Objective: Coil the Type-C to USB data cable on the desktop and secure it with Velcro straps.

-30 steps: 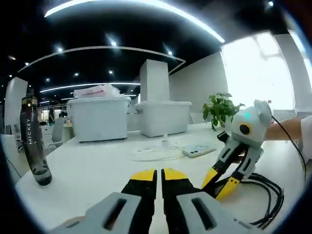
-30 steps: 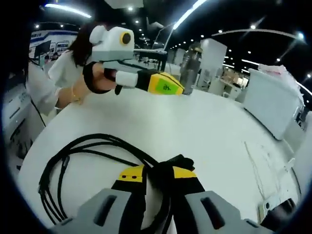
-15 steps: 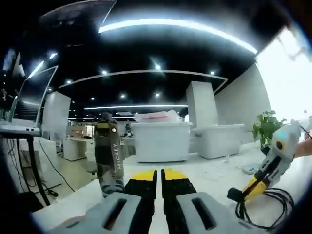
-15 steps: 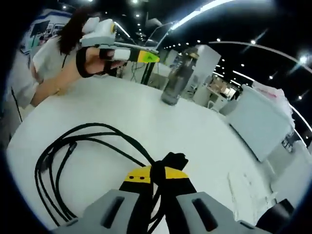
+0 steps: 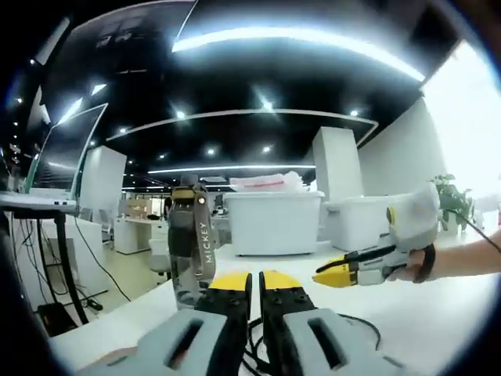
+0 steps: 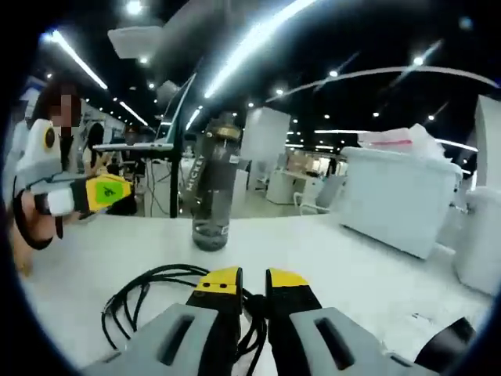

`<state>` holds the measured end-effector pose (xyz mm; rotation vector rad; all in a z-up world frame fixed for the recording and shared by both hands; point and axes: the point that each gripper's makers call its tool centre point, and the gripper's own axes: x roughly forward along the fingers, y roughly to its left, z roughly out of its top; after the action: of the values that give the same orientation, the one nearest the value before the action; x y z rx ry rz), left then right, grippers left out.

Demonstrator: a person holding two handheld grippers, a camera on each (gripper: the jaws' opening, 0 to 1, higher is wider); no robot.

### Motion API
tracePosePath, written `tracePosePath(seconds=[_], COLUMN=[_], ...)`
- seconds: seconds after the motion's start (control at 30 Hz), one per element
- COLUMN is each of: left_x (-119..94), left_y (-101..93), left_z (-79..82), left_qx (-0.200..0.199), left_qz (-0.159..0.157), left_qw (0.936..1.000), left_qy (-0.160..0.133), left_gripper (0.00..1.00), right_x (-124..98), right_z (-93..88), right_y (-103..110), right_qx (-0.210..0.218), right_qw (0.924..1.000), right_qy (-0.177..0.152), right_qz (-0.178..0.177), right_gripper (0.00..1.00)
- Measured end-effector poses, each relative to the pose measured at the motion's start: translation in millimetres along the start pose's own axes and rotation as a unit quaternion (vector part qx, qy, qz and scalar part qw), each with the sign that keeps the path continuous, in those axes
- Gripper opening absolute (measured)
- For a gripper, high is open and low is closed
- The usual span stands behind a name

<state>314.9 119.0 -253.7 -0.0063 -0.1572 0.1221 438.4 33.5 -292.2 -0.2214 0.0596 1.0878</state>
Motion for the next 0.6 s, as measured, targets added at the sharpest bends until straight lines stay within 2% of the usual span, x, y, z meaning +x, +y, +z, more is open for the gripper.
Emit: tracePosePath(seconds=[0.17, 0.37, 0.43, 0.47, 0.6], left_x=[2, 5, 6, 6, 3], left_y=[-13.4, -27.5, -35.8, -43.0, -80.0], left_z=[-6.8, -12.6, -13.2, -12.9, -5.3], left_qx=[-0.003, -0.008, -0.004, -0.006, -0.005], left_qz=[-0.024, -0.046, -0.052, -0.061, -0.101], left_qw=[0.9996, 0.9988, 0.9985, 0.9979, 0.9947], left_qy=[0.010, 0.014, 0.016, 0.017, 0.016], left_gripper=[0.06, 0.06, 0.06, 0.07, 0.11], right_x=[-52, -147, -188, -199, -263], right_z=[2.5, 1.1, 0.4, -0.2, -8.0], right_y=[-17, -39, -56, -61, -88], right_qx=[0.058, 0.096, 0.090, 0.088, 0.100], right_qw=[0.9978, 0.9924, 0.9893, 0.9880, 0.9764], right_qy=[-0.024, -0.051, -0.065, -0.068, -0.083], right_qz=[-0.023, -0.057, -0.094, -0.107, -0.173], right_gripper=[0.11, 0.13, 0.14, 0.15, 0.20])
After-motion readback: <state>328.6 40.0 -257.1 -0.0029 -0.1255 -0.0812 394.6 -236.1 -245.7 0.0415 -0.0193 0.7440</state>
